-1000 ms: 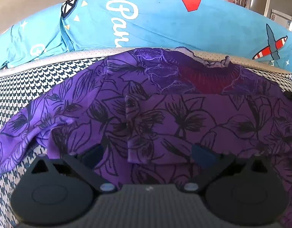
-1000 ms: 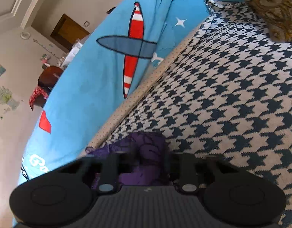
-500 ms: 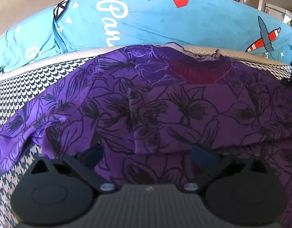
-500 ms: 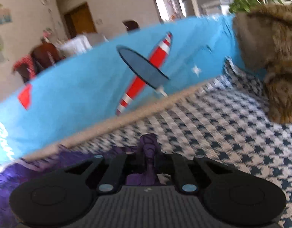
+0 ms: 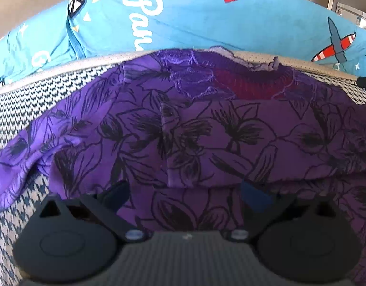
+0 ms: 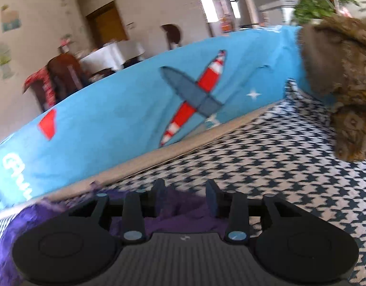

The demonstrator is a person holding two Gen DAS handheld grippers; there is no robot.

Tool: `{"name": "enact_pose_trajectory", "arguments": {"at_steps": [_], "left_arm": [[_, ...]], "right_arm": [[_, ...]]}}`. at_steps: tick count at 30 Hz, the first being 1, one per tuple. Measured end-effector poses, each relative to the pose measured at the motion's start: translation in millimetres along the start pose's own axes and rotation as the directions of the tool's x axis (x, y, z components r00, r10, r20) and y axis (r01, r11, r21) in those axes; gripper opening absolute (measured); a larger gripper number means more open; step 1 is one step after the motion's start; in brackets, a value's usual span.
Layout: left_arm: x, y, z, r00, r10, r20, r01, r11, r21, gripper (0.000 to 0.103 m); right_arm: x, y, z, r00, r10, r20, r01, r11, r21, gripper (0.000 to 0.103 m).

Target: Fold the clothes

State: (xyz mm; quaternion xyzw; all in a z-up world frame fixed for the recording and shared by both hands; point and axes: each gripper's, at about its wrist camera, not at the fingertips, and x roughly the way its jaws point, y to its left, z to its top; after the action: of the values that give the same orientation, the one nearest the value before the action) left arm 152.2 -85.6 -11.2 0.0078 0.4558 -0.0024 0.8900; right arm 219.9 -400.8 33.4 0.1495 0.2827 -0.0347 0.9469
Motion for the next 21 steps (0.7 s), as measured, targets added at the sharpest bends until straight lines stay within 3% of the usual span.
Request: {"name": "enact_pose_trajectory", "arguments": {"at_steps": [3, 8, 14, 21], "left_arm": [[10.1, 0.5, -1.9, 0.999, 0.007, -0.044, -0.007, 1.0, -0.002, 0.103], [12.8, -1.3, -2.4, 0.999, 0.018, -0.047, -0.018, 1.0, 0.003, 0.103], [15.3, -3.6, -2.3, 0.998, 0.021, -0.052, -0.021, 1.0, 0.007, 0.103], [14.1, -4.6, -4.9, 0.999, 0.025, -0.04, -0.024, 1.0, 0.014, 0.103]], "right_arm": [[-4.0, 11.4, -5.0, 0.998, 0.049, -0.035, -0.05, 0.998, -0.03, 0.042], [-16.2, 16.0, -11.5, 0.991, 0.101, -0.086, -0.107, 0.991, -0.074, 0.042], [-41.5, 1.9, -15.9, 0.987, 0.096, -0.127, -0.102, 0.994, -0.038, 0.042], [-63.0, -1.4, -35.7, 0.959, 0.211, -0.187, -0.206, 0.978, 0.047, 0.042]]}}
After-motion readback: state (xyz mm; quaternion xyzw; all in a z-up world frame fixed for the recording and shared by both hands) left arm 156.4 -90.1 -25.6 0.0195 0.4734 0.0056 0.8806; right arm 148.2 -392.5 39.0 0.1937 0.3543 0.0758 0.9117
